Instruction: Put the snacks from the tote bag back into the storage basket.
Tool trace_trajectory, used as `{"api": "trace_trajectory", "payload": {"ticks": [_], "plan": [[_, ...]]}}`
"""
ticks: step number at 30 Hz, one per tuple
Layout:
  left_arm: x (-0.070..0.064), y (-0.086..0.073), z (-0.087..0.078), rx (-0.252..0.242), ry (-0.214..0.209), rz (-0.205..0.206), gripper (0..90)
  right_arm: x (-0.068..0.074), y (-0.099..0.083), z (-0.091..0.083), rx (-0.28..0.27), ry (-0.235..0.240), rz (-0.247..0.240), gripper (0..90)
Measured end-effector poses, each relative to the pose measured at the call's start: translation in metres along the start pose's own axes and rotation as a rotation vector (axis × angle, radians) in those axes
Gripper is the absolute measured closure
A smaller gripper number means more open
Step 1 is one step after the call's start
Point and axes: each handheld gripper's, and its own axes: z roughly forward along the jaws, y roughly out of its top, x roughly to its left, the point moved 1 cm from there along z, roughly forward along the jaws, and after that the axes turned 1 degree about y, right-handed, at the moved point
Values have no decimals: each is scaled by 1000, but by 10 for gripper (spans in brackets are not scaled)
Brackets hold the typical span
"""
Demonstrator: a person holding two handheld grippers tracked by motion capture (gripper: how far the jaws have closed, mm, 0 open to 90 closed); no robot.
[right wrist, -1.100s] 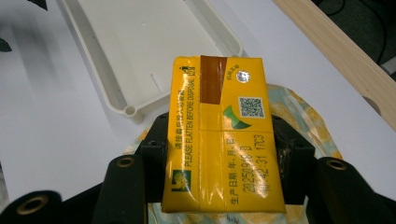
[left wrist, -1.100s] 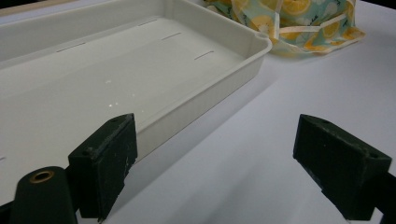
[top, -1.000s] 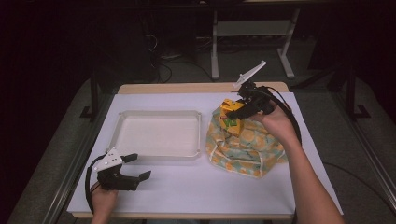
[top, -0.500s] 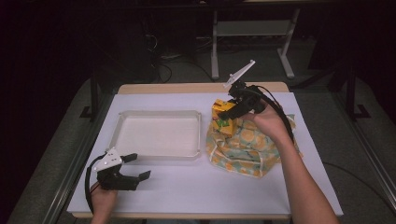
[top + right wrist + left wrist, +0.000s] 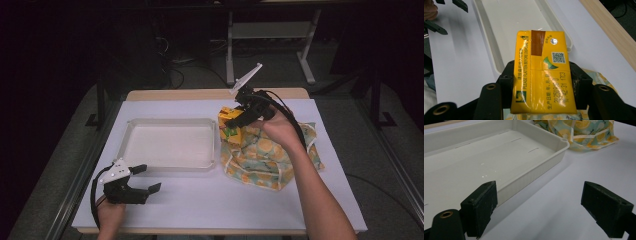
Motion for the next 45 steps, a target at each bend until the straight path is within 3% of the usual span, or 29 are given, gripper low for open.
{"api": "trace_trajectory", "payload": {"ticks": [45], "plan": [[0,0,-1,-3,-2,3,135,26,45,45,-10,98,-144,487]]}}
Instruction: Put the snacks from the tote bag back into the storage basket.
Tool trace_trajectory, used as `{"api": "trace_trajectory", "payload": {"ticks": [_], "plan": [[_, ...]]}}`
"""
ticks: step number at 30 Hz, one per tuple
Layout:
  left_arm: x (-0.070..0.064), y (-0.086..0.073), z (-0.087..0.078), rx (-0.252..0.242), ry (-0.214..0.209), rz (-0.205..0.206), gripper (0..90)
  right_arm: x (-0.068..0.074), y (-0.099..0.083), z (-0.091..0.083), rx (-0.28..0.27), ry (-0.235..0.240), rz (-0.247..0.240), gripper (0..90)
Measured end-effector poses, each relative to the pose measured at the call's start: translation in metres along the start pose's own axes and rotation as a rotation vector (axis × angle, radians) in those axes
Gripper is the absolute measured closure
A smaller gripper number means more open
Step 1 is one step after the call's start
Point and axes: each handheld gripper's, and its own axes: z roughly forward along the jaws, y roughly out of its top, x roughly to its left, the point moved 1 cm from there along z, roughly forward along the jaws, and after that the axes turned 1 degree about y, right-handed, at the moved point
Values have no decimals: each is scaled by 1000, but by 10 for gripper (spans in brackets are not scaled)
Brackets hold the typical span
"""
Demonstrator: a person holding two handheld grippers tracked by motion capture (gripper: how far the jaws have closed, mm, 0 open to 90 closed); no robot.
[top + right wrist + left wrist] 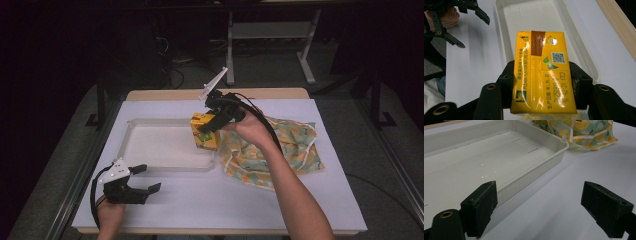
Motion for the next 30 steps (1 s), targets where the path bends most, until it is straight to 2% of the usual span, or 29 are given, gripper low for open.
{"api": "trace_trajectory", "payload": {"ticks": [21,30], "plan": [[0,0,1,-7,-4,-5,135,3,15,36,14,65,-38,487],[0,0,1,-6,-6,-4,135,3,17,47,23,77,-44,487]]}}
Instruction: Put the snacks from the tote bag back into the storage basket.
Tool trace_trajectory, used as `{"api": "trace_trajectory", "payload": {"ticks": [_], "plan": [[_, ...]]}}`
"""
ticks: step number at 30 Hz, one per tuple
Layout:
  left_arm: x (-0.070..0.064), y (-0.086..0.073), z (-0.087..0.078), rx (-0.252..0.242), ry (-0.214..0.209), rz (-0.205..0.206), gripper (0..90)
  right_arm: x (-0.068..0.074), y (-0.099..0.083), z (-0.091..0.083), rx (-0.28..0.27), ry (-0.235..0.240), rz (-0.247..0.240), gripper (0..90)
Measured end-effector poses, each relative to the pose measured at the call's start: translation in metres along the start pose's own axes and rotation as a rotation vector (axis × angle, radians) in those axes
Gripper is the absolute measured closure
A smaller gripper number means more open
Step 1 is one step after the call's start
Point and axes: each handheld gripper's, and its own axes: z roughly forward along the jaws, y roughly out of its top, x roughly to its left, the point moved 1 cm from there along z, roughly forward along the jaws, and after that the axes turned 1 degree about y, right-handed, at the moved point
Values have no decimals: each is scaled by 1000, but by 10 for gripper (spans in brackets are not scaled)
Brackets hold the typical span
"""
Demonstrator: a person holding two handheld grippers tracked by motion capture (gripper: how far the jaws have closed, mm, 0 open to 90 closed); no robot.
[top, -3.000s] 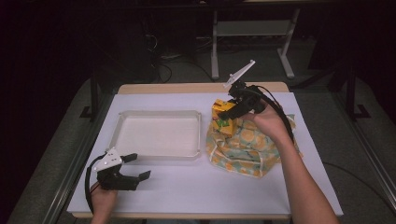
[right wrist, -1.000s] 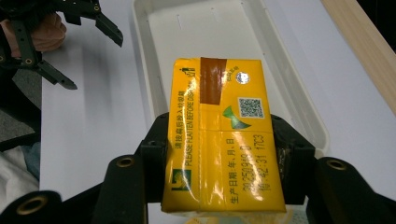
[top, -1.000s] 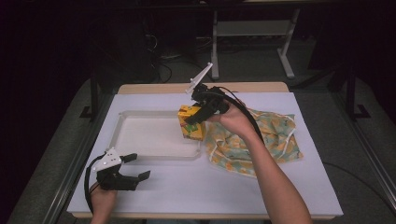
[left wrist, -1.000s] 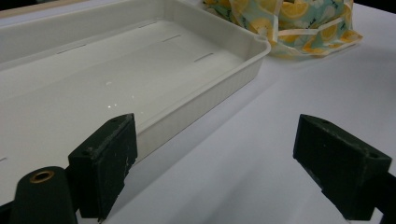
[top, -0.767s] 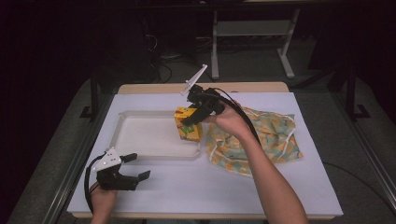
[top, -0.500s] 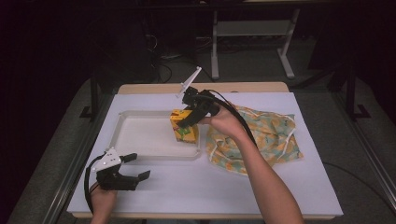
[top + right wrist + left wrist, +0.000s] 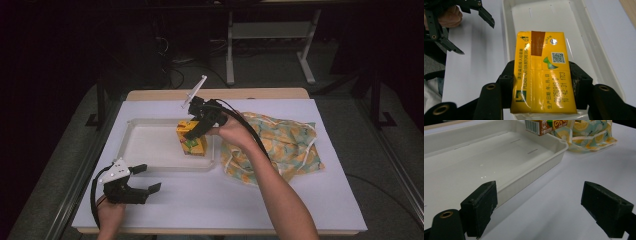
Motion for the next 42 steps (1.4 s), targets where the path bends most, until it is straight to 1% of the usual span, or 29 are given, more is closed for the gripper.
{"api": "trace_trajectory", "payload": {"ticks": [3,4,8,10,11,14,19,21,24,34,36,42], "plan": [[0,0,0,-1,1,-1,135,0,0,3,4,4,2,487],[0,0,0,-2,1,-2,135,0,0,7,6,11,3,487],[0,0,-1,-1,1,-3,135,0,0,12,15,11,5,486],[0,0,-1,0,1,-3,135,-1,0,15,11,13,-2,487],[0,0,0,-1,0,-5,135,-1,0,17,17,14,4,487],[0,0,-1,-2,1,-5,135,-1,-1,21,24,24,7,487],[0,0,-1,4,1,0,135,-2,-1,27,25,28,7,487],[0,0,-1,-2,0,-10,135,-3,-2,31,28,34,5,487],[0,0,-1,0,0,-4,135,-3,-2,35,32,35,6,487],[0,0,-1,2,0,-4,135,-5,-2,42,43,33,-4,486],[0,0,-1,3,1,-4,135,-4,-3,43,45,33,2,486],[0,0,-1,0,0,-5,135,-5,-3,49,40,37,-8,486]]}}
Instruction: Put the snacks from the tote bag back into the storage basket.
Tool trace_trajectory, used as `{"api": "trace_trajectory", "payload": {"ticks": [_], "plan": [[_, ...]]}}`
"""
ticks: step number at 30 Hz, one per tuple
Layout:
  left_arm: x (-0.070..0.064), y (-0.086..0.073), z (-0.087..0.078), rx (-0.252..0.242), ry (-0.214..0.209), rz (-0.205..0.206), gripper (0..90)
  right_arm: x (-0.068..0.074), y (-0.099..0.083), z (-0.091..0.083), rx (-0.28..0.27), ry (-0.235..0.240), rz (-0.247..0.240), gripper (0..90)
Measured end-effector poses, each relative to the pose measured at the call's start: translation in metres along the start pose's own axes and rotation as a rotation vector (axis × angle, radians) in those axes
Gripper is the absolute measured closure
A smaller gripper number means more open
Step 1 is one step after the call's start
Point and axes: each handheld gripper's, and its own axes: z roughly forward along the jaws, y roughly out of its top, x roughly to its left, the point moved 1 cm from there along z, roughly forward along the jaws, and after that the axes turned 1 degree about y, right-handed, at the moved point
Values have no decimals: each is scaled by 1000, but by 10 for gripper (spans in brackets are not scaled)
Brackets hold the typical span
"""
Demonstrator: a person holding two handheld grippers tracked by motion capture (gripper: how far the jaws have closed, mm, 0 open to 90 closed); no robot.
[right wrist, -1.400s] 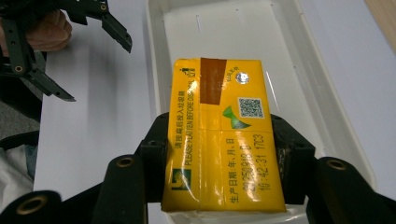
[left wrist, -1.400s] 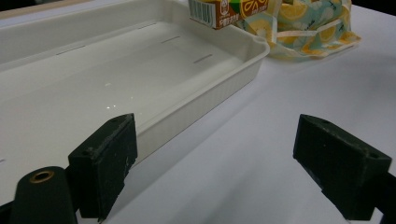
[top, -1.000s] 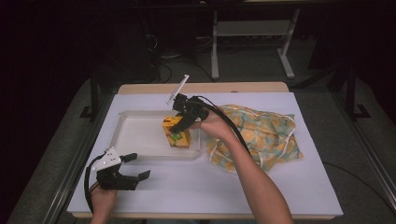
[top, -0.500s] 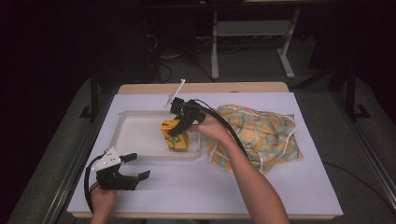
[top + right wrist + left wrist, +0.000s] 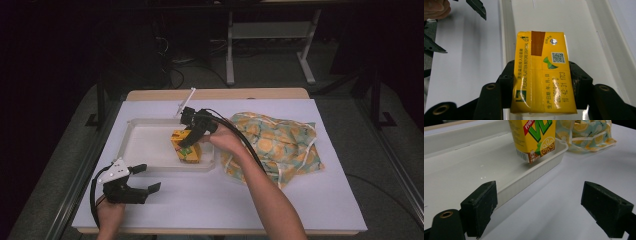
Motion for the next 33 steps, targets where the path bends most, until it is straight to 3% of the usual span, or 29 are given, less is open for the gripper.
{"api": "trace_trajectory", "payload": {"ticks": [12,18,33], "plan": [[0,0,0,-5,-2,-5,135,-2,-6,14,16,6,3,485],[-1,0,1,-4,-2,-2,135,1,-7,15,21,1,-26,483],[0,0,1,5,-4,6,135,1,-15,12,23,15,-29,478]]}}
